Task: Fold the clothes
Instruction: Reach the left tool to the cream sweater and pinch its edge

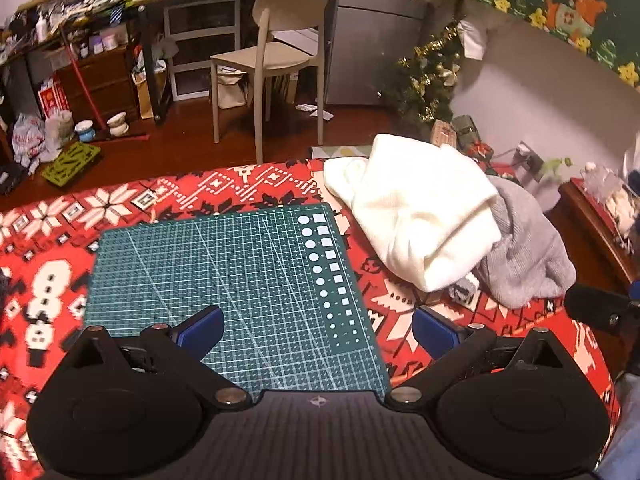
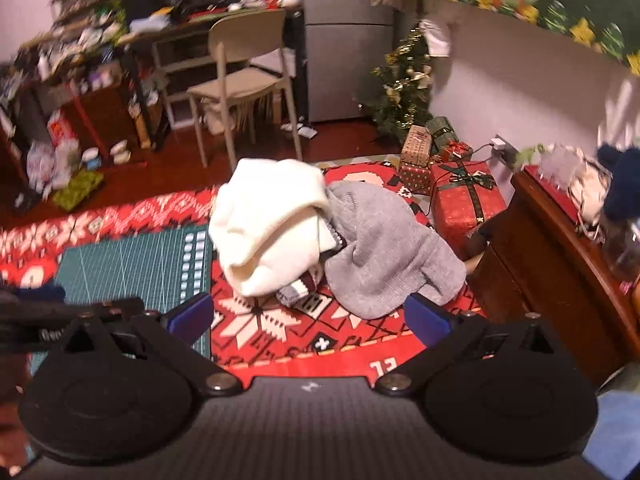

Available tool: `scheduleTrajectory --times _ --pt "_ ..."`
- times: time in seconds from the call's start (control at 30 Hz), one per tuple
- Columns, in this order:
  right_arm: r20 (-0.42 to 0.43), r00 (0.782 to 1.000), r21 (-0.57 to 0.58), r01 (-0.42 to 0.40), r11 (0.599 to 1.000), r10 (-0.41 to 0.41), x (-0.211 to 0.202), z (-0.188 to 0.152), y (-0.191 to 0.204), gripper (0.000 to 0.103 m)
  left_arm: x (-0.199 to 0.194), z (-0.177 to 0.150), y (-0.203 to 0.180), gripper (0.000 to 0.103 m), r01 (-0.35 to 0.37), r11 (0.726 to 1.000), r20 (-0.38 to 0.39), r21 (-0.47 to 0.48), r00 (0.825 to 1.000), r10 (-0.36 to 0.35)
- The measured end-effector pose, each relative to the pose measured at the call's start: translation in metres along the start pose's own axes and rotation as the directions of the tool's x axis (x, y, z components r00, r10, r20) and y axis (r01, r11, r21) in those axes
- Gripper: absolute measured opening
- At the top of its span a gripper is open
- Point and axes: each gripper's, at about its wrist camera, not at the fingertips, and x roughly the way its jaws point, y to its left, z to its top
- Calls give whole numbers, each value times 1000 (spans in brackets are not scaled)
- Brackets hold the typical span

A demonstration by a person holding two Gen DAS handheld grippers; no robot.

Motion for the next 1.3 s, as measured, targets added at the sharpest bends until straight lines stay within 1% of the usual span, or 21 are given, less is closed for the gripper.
scheduleTrajectory --times 0.07,0.1,0.13,0.23,0.3,0.37,0.5,0.57,0.6,0.67,0.73,0.87,0.97,1.03,1.1,1.13,1.2,1.23,1.3 --pt "22 1000 11 21 1000 -21 8 -2 -2 102 13 2 -2 101 18 1000 2 0 1000 -18" --pt "34 999 8 21 1000 -21 12 -4 -3 102 19 3 -3 99 26 1000 2 3 1000 -26" --pt "50 999 -1 16 1000 -16 16 -5 -3 102 27 4 -5 94 36 999 0 4 999 -36" --pt "50 998 -10 34 999 -33 32 -5 -4 102 49 5 -7 89 51 999 -28 -17 998 -51" --pt "44 998 -14 45 999 -44 43 -5 -6 102 62 4 -6 83 76 996 -45 -39 996 -78" --pt "41 998 -19 57 998 -56 56 -6 -8 102 71 3 -6 78 94 994 -46 -58 994 -97" --pt "34 998 -44 45 998 -44 74 -11 -12 102 85 0 -4 77 144 985 -22 -95 989 -147" --pt "23 998 -48 51 998 -50 81 -15 -14 102 90 0 -5 67 169 979 -15 -112 985 -172" --pt "19 999 -48 52 998 -51 83 -17 -16 102 93 0 -5 66 181 976 -15 -122 983 -184" --pt "5 999 -44 48 998 -47 88 -19 -18 102 96 1 -8 57 206 969 -4 -134 978 -208" --pt "-6 999 -40 45 998 -46 93 -22 -20 102 96 2 -12 56 232 963 17 -138 973 -232" --pt "-16 999 -34 43 999 -43 97 -25 -22 102 95 2 -20 56 254 963 39 -85 967 -251" --pt "-21 999 -27 38 999 -39 98 -27 -23 102 93 1 -18 56 289 953 41 -91 957 -287" --pt "-25 999 -24 35 999 -36 97 -28 -24 102 89 1 -17 57 323 943 51 -87 946 -319" --pt "-28 999 -21 32 999 -33 96 -28 -25 102 84 1 -21 57 334 941 67 -58 942 -330" --pt "-29 999 -22 32 999 -32 96 -28 -25 102 82 -1 -25 57 334 942 78 -23 940 -332" --pt "-28 999 -26 34 999 -35 97 -28 -23 102 83 -1 -32 57 318 948 95 24 943 -319" --pt "-27 999 -28 35 999 -36 96 -28 -23 102 86 0 -34 57 299 954 104 23 948 -300" --pt "-28 999 -35 43 998 -44 95 -28 -23 102 94 3 -31 54 282 959 103 -30 955 -278"
